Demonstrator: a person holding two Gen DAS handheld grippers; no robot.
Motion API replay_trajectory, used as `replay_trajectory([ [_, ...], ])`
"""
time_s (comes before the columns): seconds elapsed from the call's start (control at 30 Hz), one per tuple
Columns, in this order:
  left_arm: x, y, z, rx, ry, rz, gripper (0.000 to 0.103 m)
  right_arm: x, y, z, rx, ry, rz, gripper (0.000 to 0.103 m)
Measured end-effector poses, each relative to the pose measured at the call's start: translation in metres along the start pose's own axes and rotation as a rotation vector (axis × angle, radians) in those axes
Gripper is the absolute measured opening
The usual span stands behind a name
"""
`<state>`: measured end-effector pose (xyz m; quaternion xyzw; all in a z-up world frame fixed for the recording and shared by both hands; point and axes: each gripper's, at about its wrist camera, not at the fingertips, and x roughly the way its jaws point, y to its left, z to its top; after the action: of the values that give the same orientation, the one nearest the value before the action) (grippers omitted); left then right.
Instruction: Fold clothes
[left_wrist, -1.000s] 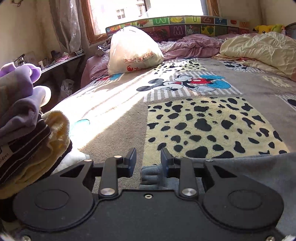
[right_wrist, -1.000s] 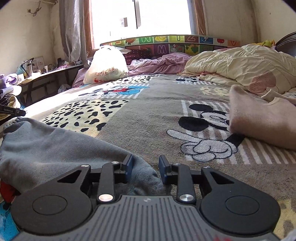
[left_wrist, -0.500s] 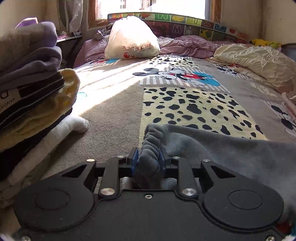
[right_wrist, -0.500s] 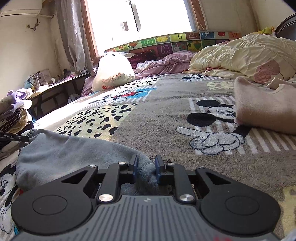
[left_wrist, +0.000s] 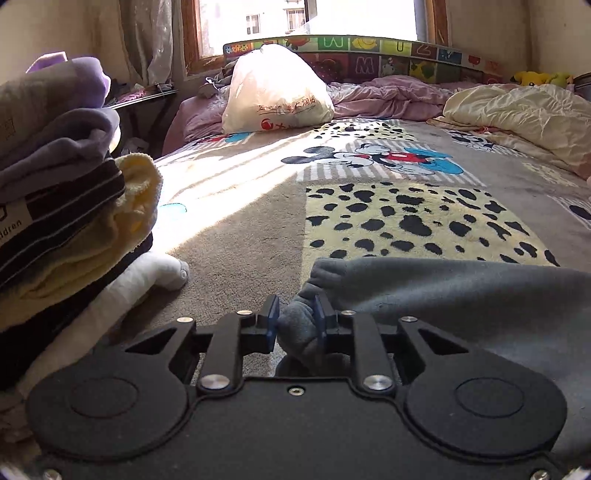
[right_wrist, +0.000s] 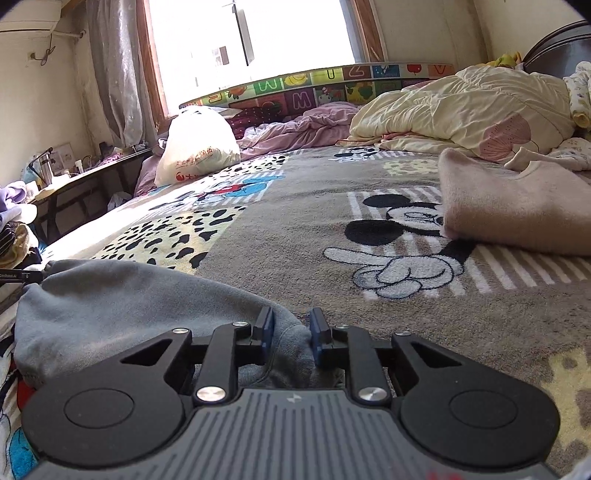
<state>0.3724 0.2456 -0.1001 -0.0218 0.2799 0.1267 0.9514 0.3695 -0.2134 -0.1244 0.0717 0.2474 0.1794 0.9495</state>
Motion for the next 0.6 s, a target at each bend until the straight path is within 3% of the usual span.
replay_trajectory([
  [0.03, -0.005, 0.002, 0.003, -0.023, -0.007, 0.001, 0.023, -0.002, 0.0, 0.0, 0.001, -0.006, -0.005, 0.032],
  [0.13, -0.03, -0.005, 0.012, -0.012, -0.081, 0.031, 0.026, -0.008, 0.003, 0.003, -0.012, -0.026, -0.029, 0.033],
  [0.23, -0.049, -0.027, 0.015, 0.034, -0.14, -0.032, 0.031, -0.024, 0.021, 0.005, -0.121, -0.09, -0.106, 0.033],
  [0.3, -0.047, -0.044, 0.007, 0.071, -0.114, -0.077, 0.038, -0.034, 0.036, 0.006, -0.203, -0.137, -0.125, 0.033],
  [0.37, -0.033, -0.059, -0.012, 0.145, -0.04, -0.08, 0.042, -0.041, 0.051, 0.004, -0.246, -0.159, -0.012, 0.034],
  [0.4, -0.015, -0.064, -0.03, 0.215, 0.046, -0.058, 0.043, -0.038, 0.06, 0.001, -0.28, -0.12, 0.052, 0.038],
  [0.43, -0.004, -0.065, -0.047, 0.256, 0.073, -0.054, 0.044, -0.035, 0.07, -0.002, -0.315, -0.076, 0.116, 0.039],
  [0.47, -0.008, -0.059, -0.05, 0.217, 0.032, -0.066, 0.044, -0.026, 0.077, -0.007, -0.342, 0.012, 0.176, 0.041],
  [0.5, -0.012, -0.052, -0.042, 0.161, 0.049, -0.078, 0.044, -0.016, 0.083, -0.015, -0.375, 0.09, 0.183, 0.041],
  [0.6, -0.03, -0.053, -0.02, 0.119, 0.001, -0.097, 0.044, -0.019, 0.086, -0.014, -0.387, 0.094, 0.17, 0.041],
])
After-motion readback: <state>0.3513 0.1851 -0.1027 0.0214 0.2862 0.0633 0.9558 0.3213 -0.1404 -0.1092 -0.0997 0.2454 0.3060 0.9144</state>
